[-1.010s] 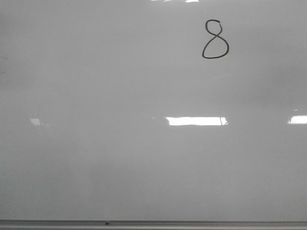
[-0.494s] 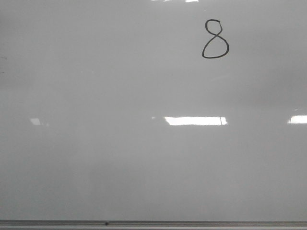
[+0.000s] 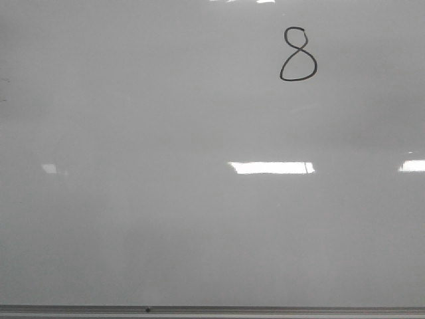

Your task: Write number 8 on whiteboard

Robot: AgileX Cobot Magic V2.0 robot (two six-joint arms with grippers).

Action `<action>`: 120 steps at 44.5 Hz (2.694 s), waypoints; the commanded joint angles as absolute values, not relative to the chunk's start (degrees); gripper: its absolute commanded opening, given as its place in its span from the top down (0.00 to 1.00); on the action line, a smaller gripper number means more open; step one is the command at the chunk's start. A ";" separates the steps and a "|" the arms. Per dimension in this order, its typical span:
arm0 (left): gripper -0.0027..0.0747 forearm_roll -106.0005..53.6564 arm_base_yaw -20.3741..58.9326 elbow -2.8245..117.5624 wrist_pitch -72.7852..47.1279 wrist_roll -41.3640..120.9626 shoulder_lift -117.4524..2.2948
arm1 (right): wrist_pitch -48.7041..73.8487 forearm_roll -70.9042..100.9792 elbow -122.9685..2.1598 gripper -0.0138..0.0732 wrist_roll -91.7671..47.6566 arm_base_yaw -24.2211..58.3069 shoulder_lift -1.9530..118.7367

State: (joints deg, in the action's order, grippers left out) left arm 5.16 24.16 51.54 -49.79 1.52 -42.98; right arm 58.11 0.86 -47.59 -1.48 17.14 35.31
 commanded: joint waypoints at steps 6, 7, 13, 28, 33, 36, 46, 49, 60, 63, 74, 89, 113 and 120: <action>0.99 5.02 24.67 52.92 -45.72 1.49 -42.77 | 54.60 1.16 -48.91 0.98 -1.80 16.79 35.32; 0.99 5.02 24.67 52.92 -45.72 1.49 -42.77 | 54.60 1.16 -48.91 0.98 -1.80 16.79 35.32; 0.99 5.02 22.99 52.23 -44.33 1.49 -40.98 | 54.60 1.16 -48.91 0.98 -1.80 16.79 35.32; 0.99 0.00 9.06 32.21 -21.54 1.39 -24.24 | 54.60 1.16 -48.91 0.98 -1.80 16.79 35.32; 0.99 -0.33 5.98 22.29 -15.59 1.39 -16.33 | 54.60 1.16 -48.91 0.98 -1.80 16.79 35.32; 0.99 -0.77 4.40 17.40 -12.46 1.39 -12.33 | 54.60 1.16 -48.91 0.98 -1.80 16.79 35.32; 0.99 -3.02 0.52 4.45 -2.20 1.39 -1.98 | 54.60 1.16 -48.91 0.98 -1.80 16.79 35.32; 0.99 -3.02 0.38 2.35 0.00 1.39 -0.38 | 54.60 1.16 -48.91 0.98 -1.80 16.79 35.32; 0.99 -3.02 0.38 -0.52 2.91 1.39 1.55 | 54.53 1.16 -48.91 0.98 -1.80 16.79 35.32; 0.99 -3.02 0.38 -0.52 2.91 1.39 1.55 | 54.60 1.16 -48.91 0.98 -1.80 16.79 35.32; 0.99 -3.02 0.38 -0.52 2.91 1.39 1.45 | 54.60 1.16 -48.91 0.98 -1.80 16.79 35.32; 0.99 -3.02 0.38 -0.52 2.91 1.39 1.45 | 54.60 1.16 -48.91 0.98 -1.80 16.79 35.32; 0.99 -3.02 0.38 -0.52 2.91 1.39 1.33 | 43.55 -1.54 -41.61 0.98 -1.85 11.23 27.82; 0.99 -3.02 0.38 -0.52 2.91 1.39 1.33 | 26.09 -1.54 -29.16 0.98 -1.85 5.39 17.97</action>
State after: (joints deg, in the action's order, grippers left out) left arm -2.58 0.50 -0.28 -1.98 1.52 0.37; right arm 40.13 -0.73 -33.34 -1.48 8.28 22.16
